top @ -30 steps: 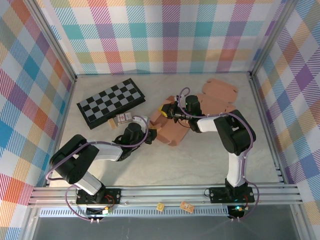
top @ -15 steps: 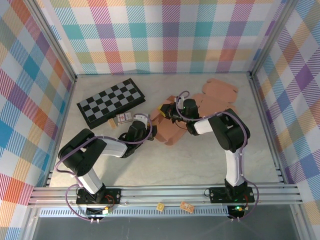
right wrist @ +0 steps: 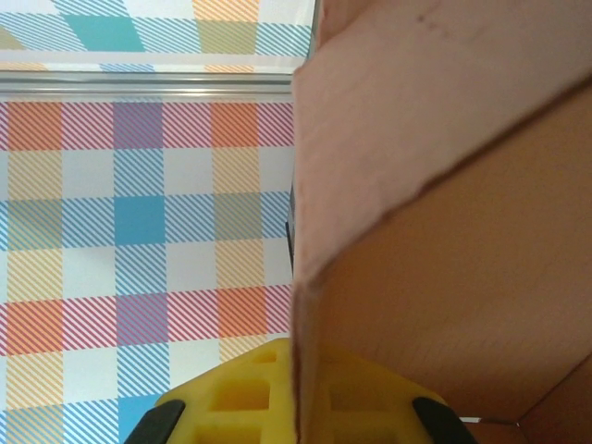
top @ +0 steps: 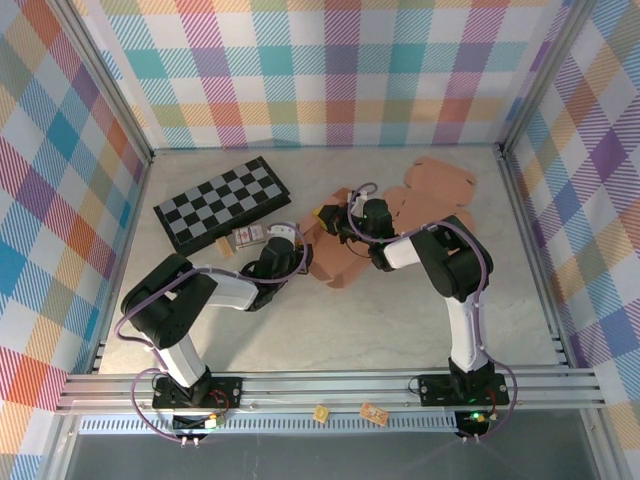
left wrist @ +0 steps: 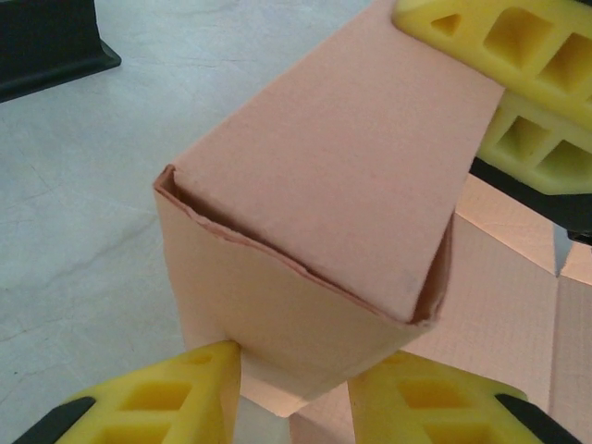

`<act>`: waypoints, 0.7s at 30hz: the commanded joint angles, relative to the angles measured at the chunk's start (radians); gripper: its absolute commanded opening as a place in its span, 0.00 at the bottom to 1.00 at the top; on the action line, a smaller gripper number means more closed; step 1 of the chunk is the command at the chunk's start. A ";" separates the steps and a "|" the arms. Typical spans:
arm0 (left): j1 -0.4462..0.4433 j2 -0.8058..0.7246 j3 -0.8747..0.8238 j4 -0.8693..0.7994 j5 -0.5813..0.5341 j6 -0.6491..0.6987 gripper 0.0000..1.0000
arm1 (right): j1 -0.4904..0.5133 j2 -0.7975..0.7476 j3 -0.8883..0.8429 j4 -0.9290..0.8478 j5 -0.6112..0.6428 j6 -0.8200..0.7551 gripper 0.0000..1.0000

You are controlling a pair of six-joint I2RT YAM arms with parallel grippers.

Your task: Fold the paper box

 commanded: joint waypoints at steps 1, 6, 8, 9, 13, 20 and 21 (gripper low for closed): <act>0.009 0.024 0.052 0.011 -0.030 -0.002 0.35 | 0.023 0.038 -0.002 -0.020 -0.030 -0.005 0.00; 0.009 0.041 0.080 -0.014 -0.075 -0.025 0.34 | 0.028 0.042 0.002 -0.011 -0.014 0.011 0.00; 0.008 0.049 0.096 -0.025 -0.095 -0.038 0.34 | 0.032 0.046 0.004 -0.008 -0.011 0.015 0.00; 0.007 0.054 0.100 -0.027 -0.105 -0.044 0.34 | 0.033 0.048 0.007 -0.005 -0.010 0.018 0.00; 0.003 0.074 0.129 -0.048 -0.149 -0.074 0.34 | 0.033 0.057 0.006 -0.003 -0.002 0.031 0.00; -0.001 0.101 0.169 -0.055 -0.185 -0.087 0.29 | 0.033 0.058 0.018 -0.020 0.002 0.037 0.00; -0.001 0.104 0.175 -0.054 -0.184 -0.087 0.28 | 0.033 0.058 0.020 -0.025 0.002 0.037 0.00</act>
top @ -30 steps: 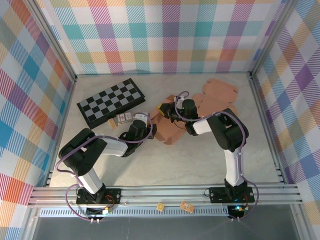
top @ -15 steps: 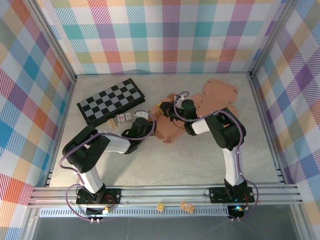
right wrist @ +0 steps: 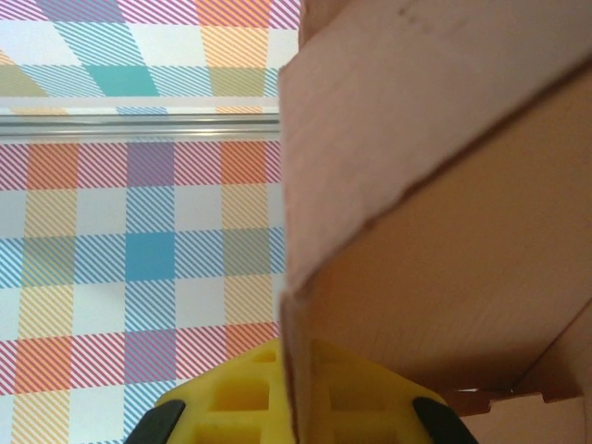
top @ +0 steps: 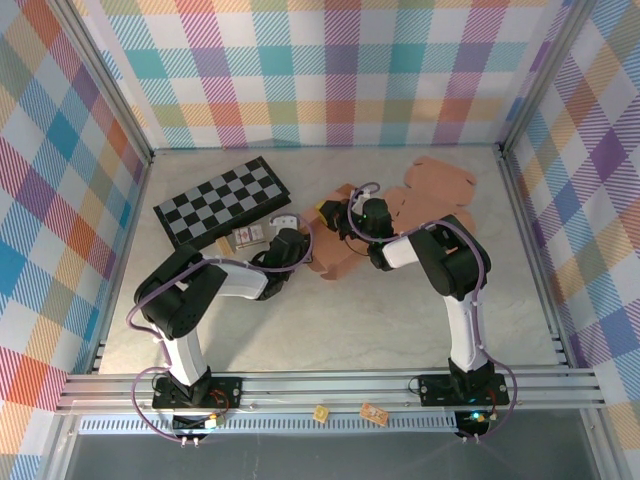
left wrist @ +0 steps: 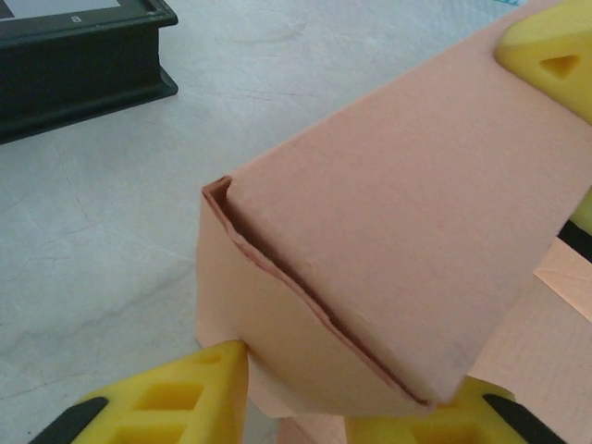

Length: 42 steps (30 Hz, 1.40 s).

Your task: Fold the paper box

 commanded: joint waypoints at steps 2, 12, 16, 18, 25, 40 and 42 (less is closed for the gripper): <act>-0.002 0.026 0.053 0.029 -0.053 -0.016 0.25 | 0.032 0.039 0.006 -0.061 -0.074 0.009 0.00; -0.009 0.053 0.100 0.014 -0.059 -0.018 0.16 | 0.041 0.051 0.018 -0.078 -0.048 0.023 0.00; -0.010 0.063 0.126 -0.029 -0.072 -0.024 0.13 | 0.046 0.057 0.020 -0.078 -0.033 0.035 0.00; -0.012 0.065 0.133 -0.053 -0.087 -0.040 0.11 | 0.047 0.056 0.023 -0.085 -0.028 0.039 0.00; -0.013 0.060 0.167 -0.144 -0.101 -0.058 0.00 | 0.053 0.036 0.028 -0.116 -0.002 0.048 0.00; -0.010 0.067 0.194 -0.261 -0.111 -0.067 0.21 | 0.057 -0.010 0.039 -0.226 0.048 0.056 0.00; -0.009 0.079 0.202 -0.261 -0.110 -0.062 0.24 | 0.057 -0.013 0.030 -0.226 0.049 0.056 0.00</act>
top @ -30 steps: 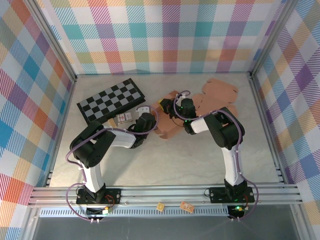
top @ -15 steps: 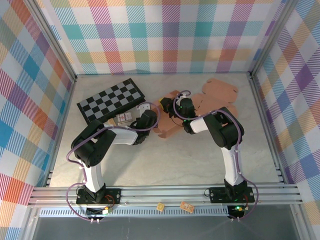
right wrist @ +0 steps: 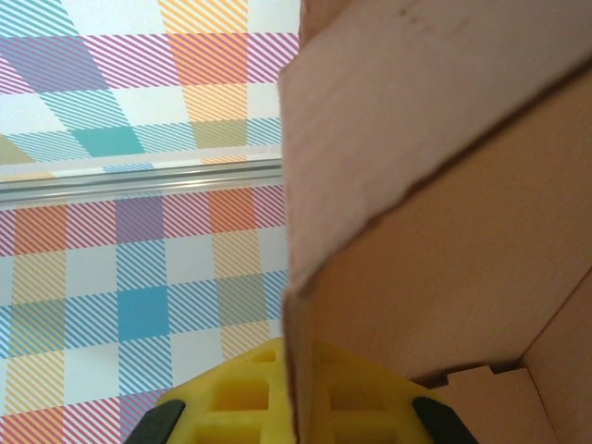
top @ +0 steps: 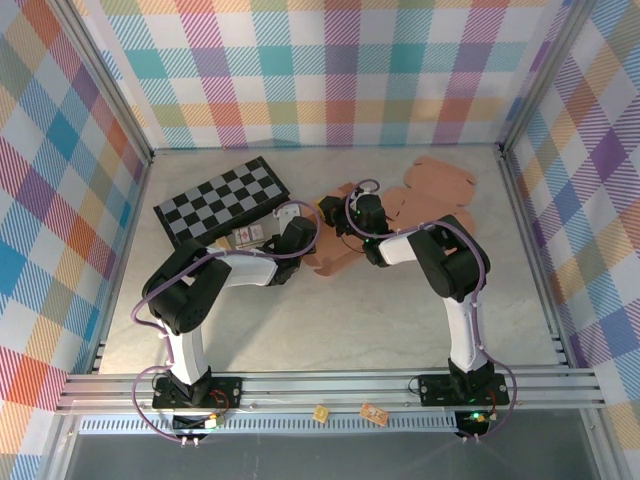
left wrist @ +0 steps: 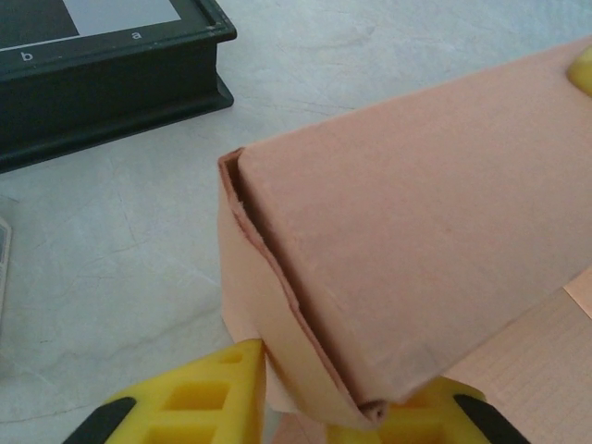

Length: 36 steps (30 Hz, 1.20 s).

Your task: Fold the paper box

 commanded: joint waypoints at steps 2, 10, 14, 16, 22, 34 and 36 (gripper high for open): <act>0.004 0.044 0.036 -0.001 0.010 0.013 0.27 | 0.035 -0.005 -0.030 -0.108 -0.075 0.009 0.00; 0.016 0.067 0.067 -0.038 -0.004 0.000 0.29 | 0.036 -0.012 -0.015 -0.134 -0.069 0.006 0.00; 0.025 0.068 0.065 -0.039 0.011 -0.002 0.14 | 0.035 -0.011 -0.007 -0.140 -0.067 0.007 0.00; 0.026 0.064 0.066 -0.039 0.010 0.003 0.07 | 0.036 -0.013 -0.004 -0.150 -0.067 0.006 0.00; 0.025 0.054 0.072 -0.074 0.004 0.011 0.00 | 0.036 -0.031 -0.005 -0.194 -0.050 0.006 0.02; 0.034 -0.033 0.178 -0.360 0.085 -0.009 0.00 | 0.035 -0.309 0.079 -0.714 0.077 -0.015 0.73; 0.049 -0.037 0.250 -0.484 0.134 -0.029 0.00 | 0.035 -0.388 0.155 -0.962 0.126 -0.050 0.79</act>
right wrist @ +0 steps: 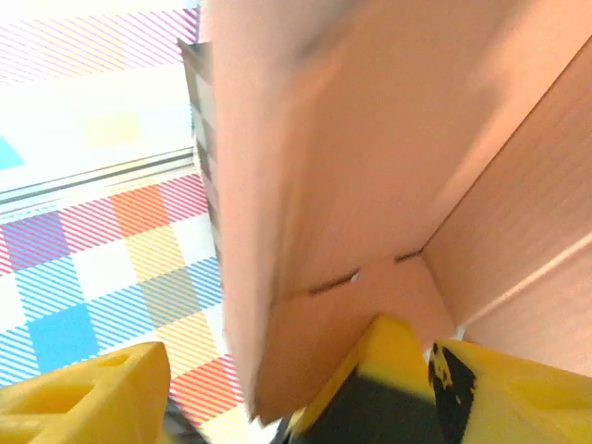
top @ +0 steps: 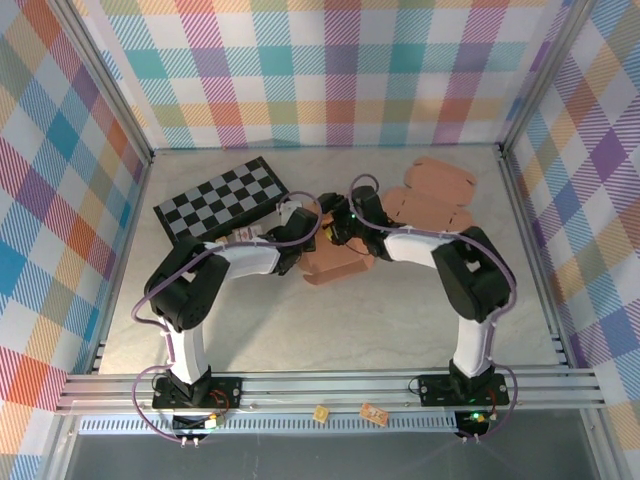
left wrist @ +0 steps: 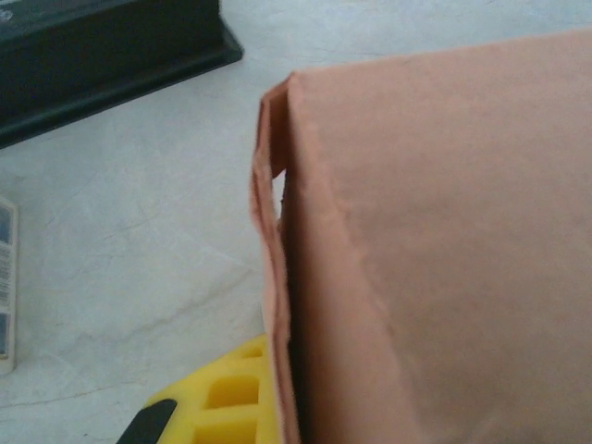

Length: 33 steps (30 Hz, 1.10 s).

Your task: Fold the paper box

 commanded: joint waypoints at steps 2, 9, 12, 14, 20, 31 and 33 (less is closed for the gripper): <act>0.041 -0.053 0.159 -0.297 0.132 -0.053 0.00 | 0.001 -0.195 0.185 -0.545 0.134 -0.120 0.80; 0.102 -0.030 0.374 -0.666 0.307 -0.087 0.00 | -0.056 -0.300 0.374 -0.922 0.207 -0.248 0.83; 0.119 -0.010 0.448 -0.792 0.360 -0.083 0.00 | -0.084 -0.317 0.401 -0.949 0.185 -0.304 0.81; 0.127 -0.003 0.481 -0.853 0.391 -0.085 0.00 | -0.097 -0.311 0.439 -0.995 0.185 -0.355 0.79; 0.140 0.010 0.568 -1.020 0.428 -0.068 0.00 | -0.117 -0.271 0.551 -1.143 0.155 -0.482 0.77; 0.142 -0.013 0.604 -1.067 0.454 -0.016 0.00 | -0.117 -0.248 0.562 -1.170 0.111 -0.570 0.78; 0.141 -0.009 0.608 -1.067 0.459 -0.002 0.00 | -0.117 -0.240 0.561 -1.168 0.101 -0.574 0.78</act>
